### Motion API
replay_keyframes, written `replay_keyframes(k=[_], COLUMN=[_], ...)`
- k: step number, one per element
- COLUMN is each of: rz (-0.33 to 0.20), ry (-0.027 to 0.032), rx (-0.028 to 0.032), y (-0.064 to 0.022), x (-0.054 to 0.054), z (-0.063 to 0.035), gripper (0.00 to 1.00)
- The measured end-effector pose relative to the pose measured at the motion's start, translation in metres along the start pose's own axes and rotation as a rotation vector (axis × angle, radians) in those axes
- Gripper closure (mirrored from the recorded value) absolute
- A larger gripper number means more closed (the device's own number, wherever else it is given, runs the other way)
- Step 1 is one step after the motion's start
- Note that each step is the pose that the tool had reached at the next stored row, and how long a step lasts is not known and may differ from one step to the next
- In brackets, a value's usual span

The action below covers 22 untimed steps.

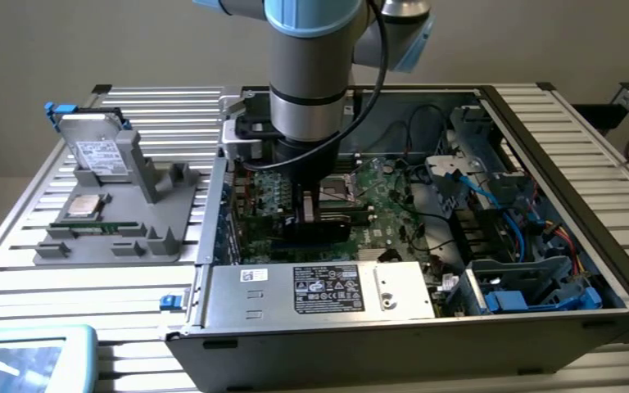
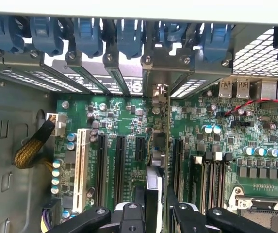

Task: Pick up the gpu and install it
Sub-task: 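Insert the gpu into the slot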

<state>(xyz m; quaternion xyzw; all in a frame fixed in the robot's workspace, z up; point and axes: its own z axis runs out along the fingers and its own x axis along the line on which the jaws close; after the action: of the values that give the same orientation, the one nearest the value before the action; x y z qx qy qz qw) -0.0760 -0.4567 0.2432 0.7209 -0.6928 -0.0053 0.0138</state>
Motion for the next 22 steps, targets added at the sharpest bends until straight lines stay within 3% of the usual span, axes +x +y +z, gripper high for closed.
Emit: replay_keyframes(k=[22], rz=[0.000], ry=[0.0019], rx=[-0.0003], y=[0.0001], x=[0.0000], z=[0.0040], gripper=[0.73])
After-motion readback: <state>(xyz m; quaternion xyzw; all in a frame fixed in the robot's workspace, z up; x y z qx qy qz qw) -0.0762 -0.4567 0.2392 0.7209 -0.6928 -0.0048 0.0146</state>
